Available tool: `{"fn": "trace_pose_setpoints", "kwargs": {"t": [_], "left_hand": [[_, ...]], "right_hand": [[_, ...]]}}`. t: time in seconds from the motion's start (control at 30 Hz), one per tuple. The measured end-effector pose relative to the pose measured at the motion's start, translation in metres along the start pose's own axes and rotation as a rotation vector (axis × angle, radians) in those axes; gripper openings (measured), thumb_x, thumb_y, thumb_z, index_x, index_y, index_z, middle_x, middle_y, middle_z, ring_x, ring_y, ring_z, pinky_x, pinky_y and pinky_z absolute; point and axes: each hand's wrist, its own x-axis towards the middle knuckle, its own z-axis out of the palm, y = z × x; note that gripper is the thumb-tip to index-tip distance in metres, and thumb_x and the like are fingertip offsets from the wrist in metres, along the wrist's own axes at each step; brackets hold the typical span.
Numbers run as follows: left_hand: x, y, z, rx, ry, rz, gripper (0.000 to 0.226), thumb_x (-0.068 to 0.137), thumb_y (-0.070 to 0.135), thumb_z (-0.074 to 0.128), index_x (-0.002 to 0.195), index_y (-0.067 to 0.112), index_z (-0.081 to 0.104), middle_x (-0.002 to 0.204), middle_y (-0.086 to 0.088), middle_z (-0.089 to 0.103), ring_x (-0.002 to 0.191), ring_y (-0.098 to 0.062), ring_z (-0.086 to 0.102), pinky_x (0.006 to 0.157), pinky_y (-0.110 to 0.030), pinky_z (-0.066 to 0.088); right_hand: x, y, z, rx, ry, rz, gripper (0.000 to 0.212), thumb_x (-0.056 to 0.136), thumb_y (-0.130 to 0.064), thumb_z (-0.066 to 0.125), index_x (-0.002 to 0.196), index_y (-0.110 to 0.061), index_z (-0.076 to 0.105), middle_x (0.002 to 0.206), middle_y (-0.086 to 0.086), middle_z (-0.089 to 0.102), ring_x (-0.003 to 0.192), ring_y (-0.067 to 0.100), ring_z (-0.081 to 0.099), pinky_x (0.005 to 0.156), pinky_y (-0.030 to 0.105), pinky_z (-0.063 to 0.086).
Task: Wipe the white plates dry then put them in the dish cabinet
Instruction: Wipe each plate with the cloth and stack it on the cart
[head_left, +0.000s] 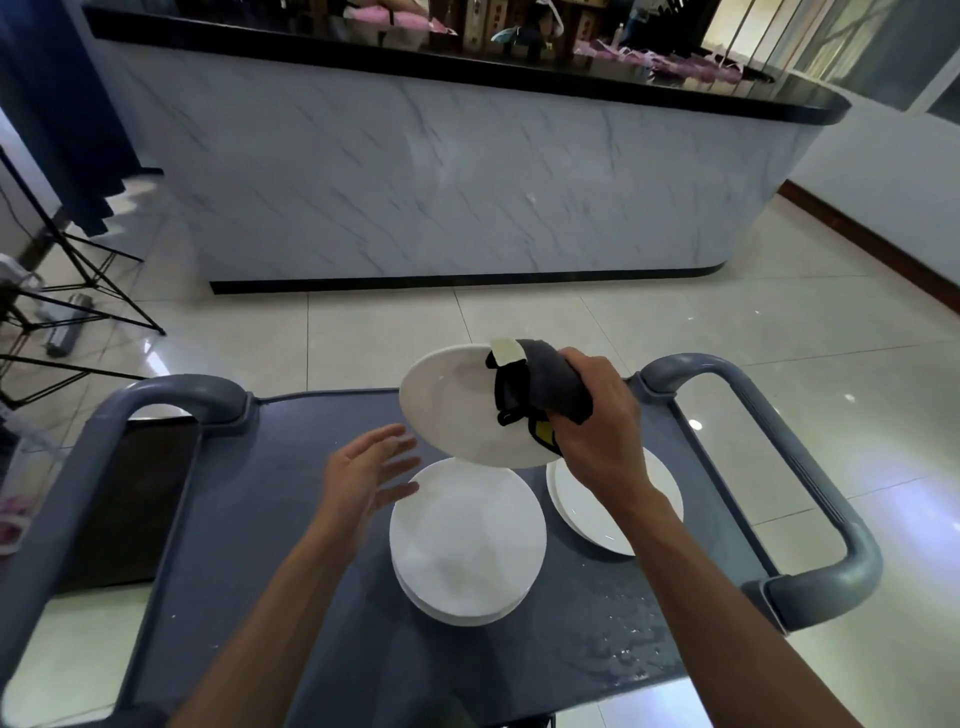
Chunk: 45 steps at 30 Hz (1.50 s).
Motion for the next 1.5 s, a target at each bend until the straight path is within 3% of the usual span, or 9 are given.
{"fn": "trace_pose_setpoints", "kwargs": {"t": [0.37,0.47,0.57,0.7,0.87,1.1,1.27,1.4,1.5], "left_hand": [[-0.017,0.013,0.024,-0.271,-0.162,-0.346,0.075,0.08,0.072,0.062,0.119,0.009,0.068,0.116,-0.013,0.073,0.104,-0.037,0.071,0.081,-0.053,0.058],[-0.018,0.01,0.028,-0.223,-0.093,-0.379,0.062,0.078,0.063,0.07,0.108,0.009,0.071,0.103,-0.008,0.075,0.097,-0.028,0.073,0.083,-0.052,0.058],[-0.019,0.007,0.031,-0.246,-0.042,-0.399,0.03,0.086,0.033,0.071,0.104,0.009,0.067,0.098,-0.011,0.068,0.093,-0.028,0.066,0.084,-0.049,0.057],[-0.022,0.008,0.03,-0.378,-0.081,-0.421,0.024,0.093,0.01,0.058,0.108,-0.007,0.065,0.095,-0.017,0.074,0.076,-0.027,0.074,0.062,-0.036,0.061],[-0.023,0.006,0.022,-0.485,-0.14,-0.435,0.03,0.099,0.005,0.051,0.123,-0.011,0.057,0.119,-0.025,0.068,0.097,-0.031,0.072,0.078,-0.039,0.062],[-0.024,0.002,0.02,-0.398,-0.181,-0.297,0.033,0.098,0.004,0.051,0.13,-0.005,0.054,0.126,-0.021,0.066,0.115,-0.034,0.065,0.086,-0.041,0.06],[-0.026,0.001,0.016,-0.339,-0.205,-0.19,0.039,0.088,0.002,0.059,0.126,-0.004,0.057,0.124,-0.021,0.067,0.11,-0.036,0.067,0.078,-0.043,0.062],[-0.03,-0.002,0.021,-0.284,-0.224,-0.136,0.046,0.081,0.003,0.064,0.126,-0.006,0.058,0.122,-0.024,0.067,0.105,-0.037,0.068,0.081,-0.047,0.061],[-0.032,-0.004,0.025,-0.279,-0.231,-0.095,0.047,0.08,0.002,0.065,0.126,-0.005,0.059,0.12,-0.024,0.068,0.103,-0.038,0.069,0.075,-0.045,0.061]], "right_hand": [[-0.043,0.003,0.018,-0.208,-0.02,-0.277,0.041,0.075,0.01,0.075,0.114,-0.003,0.072,0.106,0.012,0.068,0.091,0.029,0.063,0.075,0.036,0.052],[-0.055,0.005,0.024,-0.209,-0.033,-0.328,0.047,0.073,0.011,0.075,0.116,-0.009,0.07,0.105,0.01,0.069,0.091,0.028,0.063,0.076,0.039,0.053],[-0.067,0.006,0.025,-0.205,-0.059,-0.354,0.051,0.075,0.01,0.074,0.119,-0.013,0.064,0.106,0.009,0.067,0.093,0.029,0.062,0.081,0.04,0.051],[-0.085,0.009,0.024,-0.19,-0.11,-0.358,0.042,0.08,0.012,0.069,0.116,-0.009,0.069,0.112,0.01,0.065,0.103,0.031,0.061,0.088,0.043,0.05],[-0.098,0.014,0.02,-0.14,-0.221,-0.336,0.045,0.083,0.009,0.068,0.124,-0.01,0.067,0.124,0.011,0.062,0.121,0.031,0.055,0.102,0.046,0.046],[-0.107,0.013,0.011,-0.115,-0.321,-0.281,0.059,0.077,0.019,0.065,0.133,-0.002,0.062,0.132,0.014,0.06,0.132,0.034,0.049,0.108,0.048,0.043],[-0.112,0.006,0.005,-0.013,-0.374,-0.025,0.083,0.066,0.022,0.063,0.144,-0.005,0.049,0.142,0.006,0.053,0.136,0.023,0.047,0.11,0.041,0.041],[-0.108,-0.005,0.012,0.054,-0.342,0.242,0.083,0.085,0.007,0.065,0.15,-0.032,0.031,0.137,-0.001,0.056,0.126,0.015,0.05,0.106,0.024,0.039],[-0.105,-0.015,0.02,0.144,-0.235,0.443,0.069,0.088,-0.014,0.071,0.137,-0.053,0.04,0.135,-0.018,0.056,0.123,0.004,0.051,0.104,0.028,0.043]]}}
